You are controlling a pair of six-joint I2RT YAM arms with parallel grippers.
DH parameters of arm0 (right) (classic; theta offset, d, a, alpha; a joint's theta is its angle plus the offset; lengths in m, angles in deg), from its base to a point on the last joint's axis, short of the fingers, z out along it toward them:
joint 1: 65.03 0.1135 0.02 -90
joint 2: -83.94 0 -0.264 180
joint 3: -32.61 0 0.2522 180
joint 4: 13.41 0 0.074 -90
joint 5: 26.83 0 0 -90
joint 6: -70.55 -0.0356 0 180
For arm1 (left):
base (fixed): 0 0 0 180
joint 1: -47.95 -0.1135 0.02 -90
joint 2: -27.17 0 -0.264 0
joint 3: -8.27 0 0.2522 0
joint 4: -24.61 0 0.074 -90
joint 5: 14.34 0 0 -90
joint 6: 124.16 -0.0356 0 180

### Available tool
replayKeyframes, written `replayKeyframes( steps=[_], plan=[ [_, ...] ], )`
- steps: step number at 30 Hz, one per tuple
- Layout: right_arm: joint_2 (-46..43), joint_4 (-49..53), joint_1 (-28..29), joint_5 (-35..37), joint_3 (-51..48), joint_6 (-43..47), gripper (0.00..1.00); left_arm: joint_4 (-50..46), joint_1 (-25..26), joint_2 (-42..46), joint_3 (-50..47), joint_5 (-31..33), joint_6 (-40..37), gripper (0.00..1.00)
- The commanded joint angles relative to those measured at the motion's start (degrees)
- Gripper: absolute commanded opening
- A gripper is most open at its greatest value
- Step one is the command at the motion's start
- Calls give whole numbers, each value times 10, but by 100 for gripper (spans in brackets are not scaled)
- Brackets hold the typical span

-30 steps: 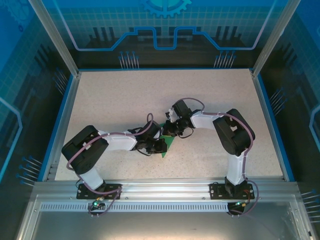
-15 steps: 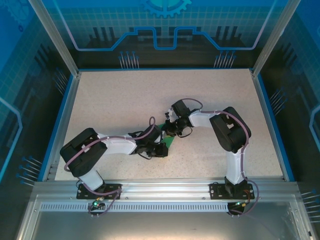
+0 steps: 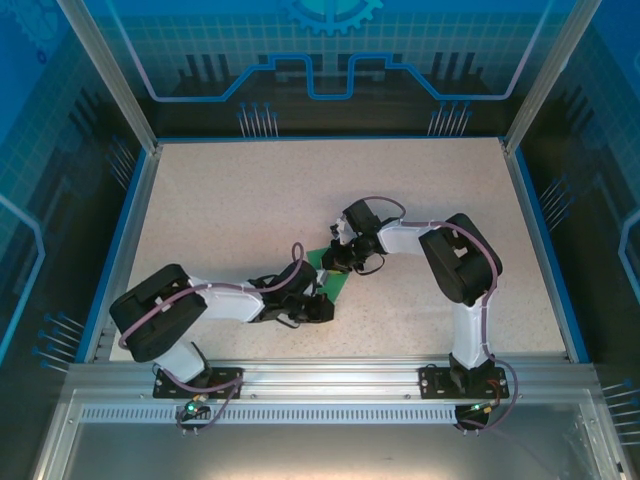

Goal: Fold a paper plane with a square sheet of paper (pick it up from the middle)
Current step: Fourth fold the wing at the center of the table.

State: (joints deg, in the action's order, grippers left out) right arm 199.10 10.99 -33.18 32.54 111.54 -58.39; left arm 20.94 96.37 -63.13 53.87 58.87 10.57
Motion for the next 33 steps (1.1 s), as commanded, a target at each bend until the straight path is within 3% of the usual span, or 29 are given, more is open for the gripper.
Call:
replayKeyframes(
  steps=[1,4,7,10,20,28,33],
  plan=[
    [28,6,-7,55,-8,-1,11,-120,19,47,-12,-40,-3,14],
    [27,3,-7,52,-9,-3,11,-159,1,112,4,-7,-14,15],
    [22,-2,-7,51,-10,-6,11,-187,-52,163,11,29,-28,17],
    [18,-9,-7,45,-11,-10,12,-163,-99,177,17,18,-29,20],
    [14,-1,-7,44,-2,-9,12,-49,-103,54,65,-49,-10,19],
    [-6,-5,-7,28,-7,-11,13,-39,-98,-13,60,-65,-15,19],
    [-50,7,-8,28,-11,-4,15,-107,-89,-52,73,-44,-41,16]
  ],
)
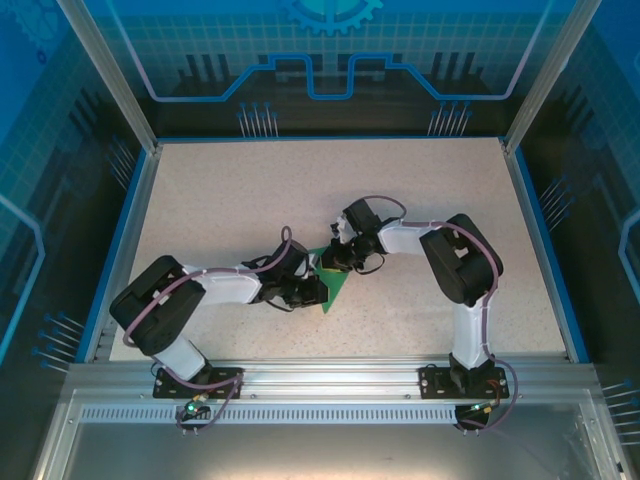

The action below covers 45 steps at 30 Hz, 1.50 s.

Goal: Fold a paper plane with a square sheet of paper (pick it up from the middle)
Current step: Fourth fold the wing at the center of the table.

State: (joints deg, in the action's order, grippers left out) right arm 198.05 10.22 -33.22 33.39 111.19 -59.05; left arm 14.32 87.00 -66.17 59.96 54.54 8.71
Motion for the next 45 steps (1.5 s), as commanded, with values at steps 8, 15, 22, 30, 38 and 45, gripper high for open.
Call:
replayKeyframes(
  steps=[8,15,22,30,38,45],
  plan=[
    [-84,12,-27,40,-33,1,16,-36,8,-35,-26,23,-7,12],
    [-24,3,7,8,10,5,14,-40,12,-37,-22,26,-11,12],
    [43,-6,-1,36,42,-13,12,-68,23,-49,-10,41,-15,10],
    [76,13,-34,74,97,-11,13,-51,36,-78,-38,41,-6,6],
    [121,72,-62,80,179,13,13,-56,36,-75,-48,51,-9,6],
    [82,99,-77,79,189,29,14,-73,36,-39,-44,55,-30,7]
  ],
)
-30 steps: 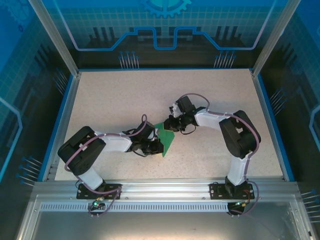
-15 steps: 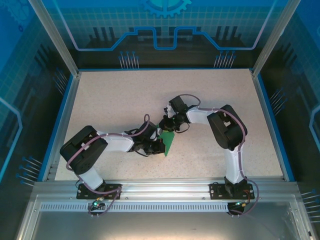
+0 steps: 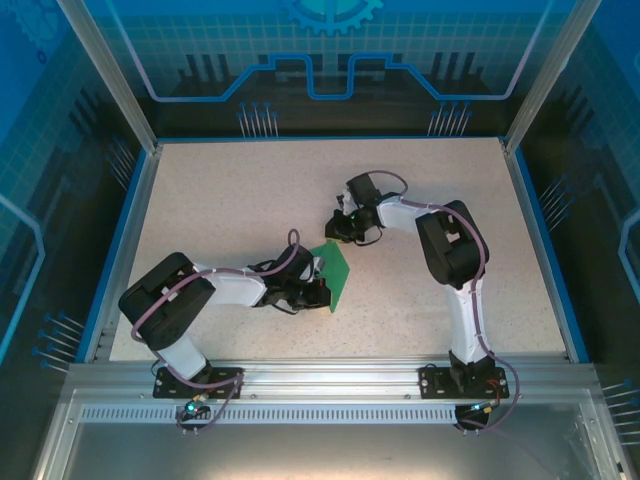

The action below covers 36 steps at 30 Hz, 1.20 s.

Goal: Fold a paper plane with a square sheet of paper (pick it up from the middle)
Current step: Fourth fold the wing at the center of the table, then turn over the paper at the center of the table.

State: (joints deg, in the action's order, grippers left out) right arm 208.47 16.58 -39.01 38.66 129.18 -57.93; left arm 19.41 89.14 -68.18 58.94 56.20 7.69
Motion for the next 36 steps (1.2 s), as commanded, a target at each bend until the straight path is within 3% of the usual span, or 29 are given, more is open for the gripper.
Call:
replayKeyframes(
  steps=[1,5,14,20,36],
  plan=[
    [-39,41,-22,24,7,24,14,-133,14,-11,-30,40,-26,7],
    [-113,51,-22,31,-31,41,18,-159,15,43,-17,38,-46,12],
    [-282,6,-7,40,-241,25,32,-220,-9,183,33,74,-42,30],
    [-309,-32,15,30,-319,-3,40,-207,-35,140,71,62,-34,29],
    [-275,-63,45,22,-341,-26,48,-191,-44,3,129,77,-52,13]
  ],
)
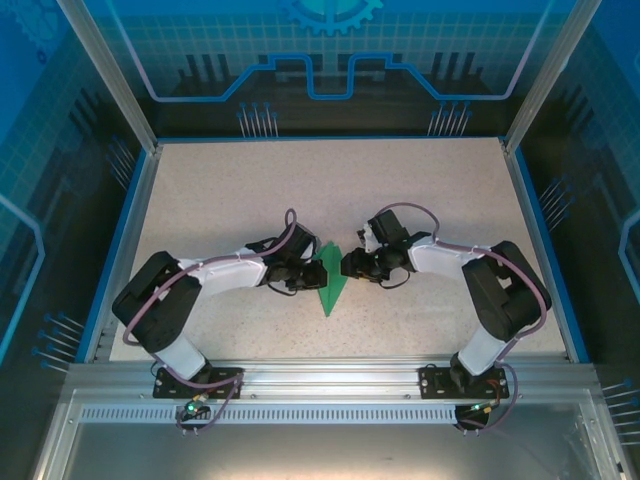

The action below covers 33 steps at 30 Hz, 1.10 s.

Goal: Fold a paper plane with a square sheet of paper (pick it up from the middle)
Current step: Turn over the paper at the center of the table.

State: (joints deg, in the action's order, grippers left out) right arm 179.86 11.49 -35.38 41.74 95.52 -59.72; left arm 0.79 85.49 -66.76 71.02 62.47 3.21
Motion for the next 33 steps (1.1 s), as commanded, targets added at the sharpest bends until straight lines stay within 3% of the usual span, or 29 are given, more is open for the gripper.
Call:
replayKeyframes(
  steps=[1,19,33],
  plan=[
    [14,-14,8,-10,-4,-9,48,-6,-8,-12,6,19,-8,13],
    [52,-39,19,-23,9,-38,49,6,-12,-46,-24,29,-9,11],
    [56,-89,25,-40,8,-90,43,14,-12,-48,-41,28,-3,10]
  ],
)
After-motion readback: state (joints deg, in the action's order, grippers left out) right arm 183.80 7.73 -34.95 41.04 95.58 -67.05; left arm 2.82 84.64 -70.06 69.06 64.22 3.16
